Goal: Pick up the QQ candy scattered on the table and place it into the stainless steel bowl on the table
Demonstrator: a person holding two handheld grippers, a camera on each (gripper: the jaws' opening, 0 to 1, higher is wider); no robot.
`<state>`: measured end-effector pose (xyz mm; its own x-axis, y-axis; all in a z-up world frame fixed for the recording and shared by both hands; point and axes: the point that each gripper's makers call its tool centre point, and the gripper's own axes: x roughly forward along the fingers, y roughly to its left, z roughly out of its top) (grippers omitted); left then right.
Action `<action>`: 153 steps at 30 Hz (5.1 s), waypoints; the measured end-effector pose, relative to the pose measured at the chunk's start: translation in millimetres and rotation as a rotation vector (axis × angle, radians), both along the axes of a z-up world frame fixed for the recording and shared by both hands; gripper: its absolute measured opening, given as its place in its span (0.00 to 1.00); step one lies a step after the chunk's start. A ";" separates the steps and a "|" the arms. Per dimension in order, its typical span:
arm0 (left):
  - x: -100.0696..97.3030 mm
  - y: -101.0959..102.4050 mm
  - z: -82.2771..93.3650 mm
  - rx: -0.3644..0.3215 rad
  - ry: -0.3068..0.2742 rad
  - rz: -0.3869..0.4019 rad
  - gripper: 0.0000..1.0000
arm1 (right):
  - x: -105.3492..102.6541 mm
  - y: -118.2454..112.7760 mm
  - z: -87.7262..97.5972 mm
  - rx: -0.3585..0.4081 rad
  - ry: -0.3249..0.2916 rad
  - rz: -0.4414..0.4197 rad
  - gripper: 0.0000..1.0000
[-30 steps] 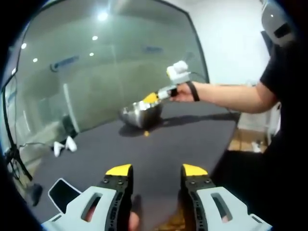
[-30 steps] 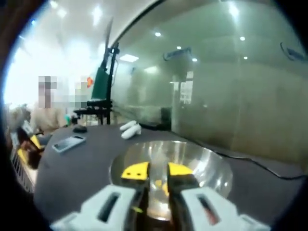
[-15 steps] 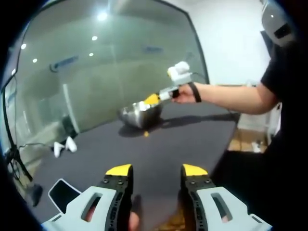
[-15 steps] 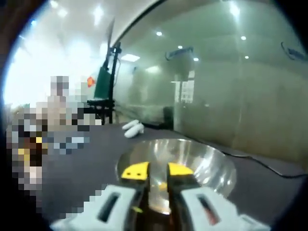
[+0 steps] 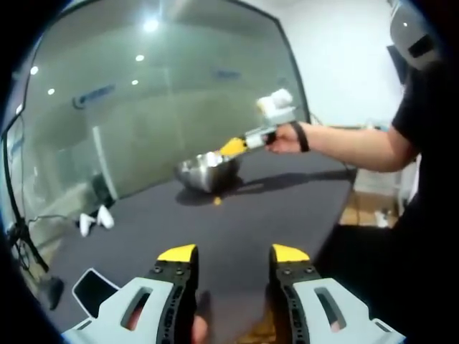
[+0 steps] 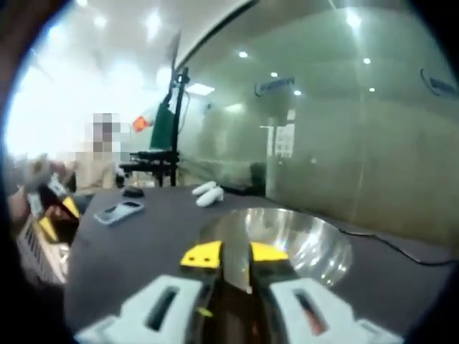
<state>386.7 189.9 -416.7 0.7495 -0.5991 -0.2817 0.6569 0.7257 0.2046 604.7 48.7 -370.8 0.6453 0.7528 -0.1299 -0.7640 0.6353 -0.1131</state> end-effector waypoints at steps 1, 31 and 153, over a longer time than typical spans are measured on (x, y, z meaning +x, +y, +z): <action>0.0 -0.2 -0.2 0.001 0.000 -0.001 0.41 | -3.9 -1.1 -0.6 -0.006 -0.004 0.006 0.14; -0.2 -9.3 5.4 -0.001 -0.018 -0.023 0.41 | -47.7 -26.7 -52.5 -0.073 0.028 0.052 0.15; -1.8 -6.6 11.4 -0.035 -0.025 -0.009 0.41 | 56.7 -6.7 34.4 0.070 -0.045 -0.190 0.10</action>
<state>384.9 183.3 -405.3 0.7504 -0.6150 -0.2422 0.6586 0.7266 0.1958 661.4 42.0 -336.4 0.7807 0.6230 -0.0491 -0.6245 0.7752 -0.0945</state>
